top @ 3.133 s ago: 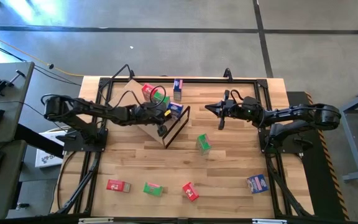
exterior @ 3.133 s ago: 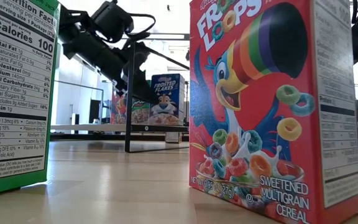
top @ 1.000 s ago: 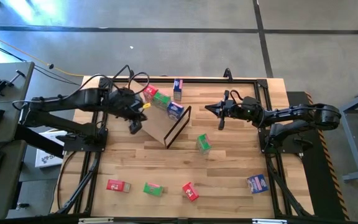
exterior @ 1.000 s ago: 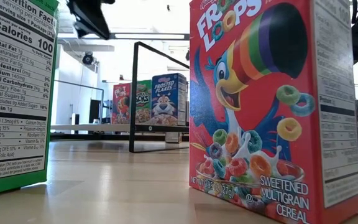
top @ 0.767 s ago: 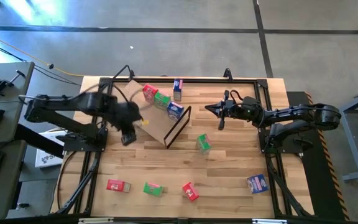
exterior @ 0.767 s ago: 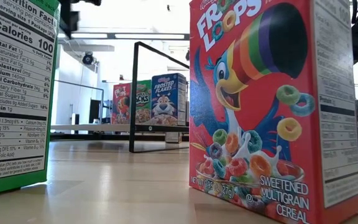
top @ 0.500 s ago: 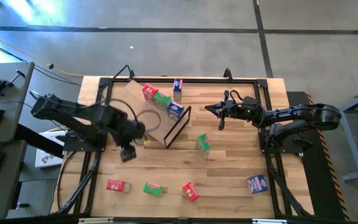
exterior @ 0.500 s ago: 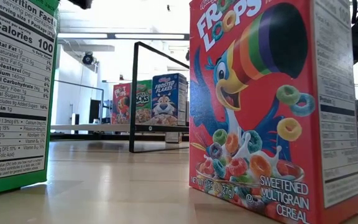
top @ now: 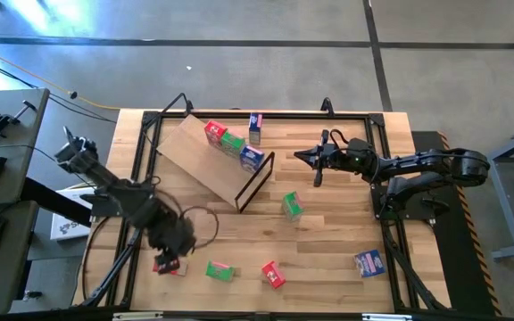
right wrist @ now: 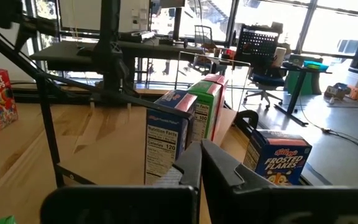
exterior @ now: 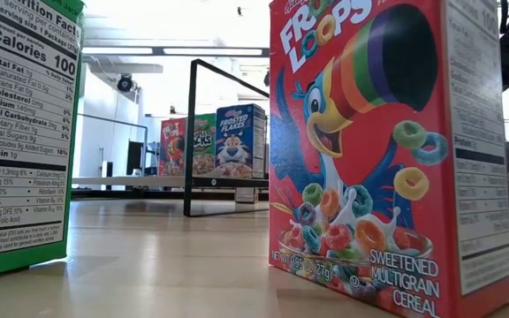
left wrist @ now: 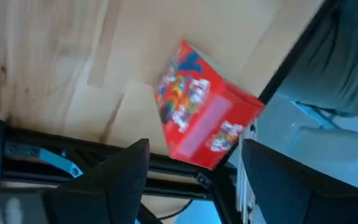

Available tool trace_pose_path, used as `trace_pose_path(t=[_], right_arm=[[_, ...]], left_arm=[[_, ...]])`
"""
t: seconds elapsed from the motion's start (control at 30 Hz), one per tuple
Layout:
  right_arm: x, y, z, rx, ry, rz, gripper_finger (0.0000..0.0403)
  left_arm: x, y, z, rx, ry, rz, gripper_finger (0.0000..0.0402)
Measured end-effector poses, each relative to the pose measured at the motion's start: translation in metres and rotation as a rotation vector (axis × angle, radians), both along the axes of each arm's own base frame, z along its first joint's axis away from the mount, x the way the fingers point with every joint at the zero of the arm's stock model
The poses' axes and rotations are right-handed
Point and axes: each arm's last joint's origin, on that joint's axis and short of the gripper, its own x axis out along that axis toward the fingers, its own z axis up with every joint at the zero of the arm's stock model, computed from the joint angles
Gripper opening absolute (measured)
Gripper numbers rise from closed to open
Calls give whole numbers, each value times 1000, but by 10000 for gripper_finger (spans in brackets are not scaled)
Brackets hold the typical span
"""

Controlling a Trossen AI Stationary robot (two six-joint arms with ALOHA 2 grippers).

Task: Stack cereal on shelf
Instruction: Put the bottom left red cereal on the shelf

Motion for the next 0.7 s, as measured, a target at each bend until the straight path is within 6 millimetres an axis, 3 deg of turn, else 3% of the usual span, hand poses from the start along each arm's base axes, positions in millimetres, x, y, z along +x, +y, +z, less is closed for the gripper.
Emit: trace_pose_path(t=[0.17, 0.33, 0.7], right_arm=[[0, 0, 0, 1, 0, 0, 0], [0, 0, 0, 1, -1, -1, 0], [0, 0, 0, 1, -1, -1, 0]], left_arm=[[-2, -24, 2, 69, -38, -21, 249], [2, -44, -10, 122, -13, -57, 249], [7, -62, -25, 198, -15, -105, 249]])
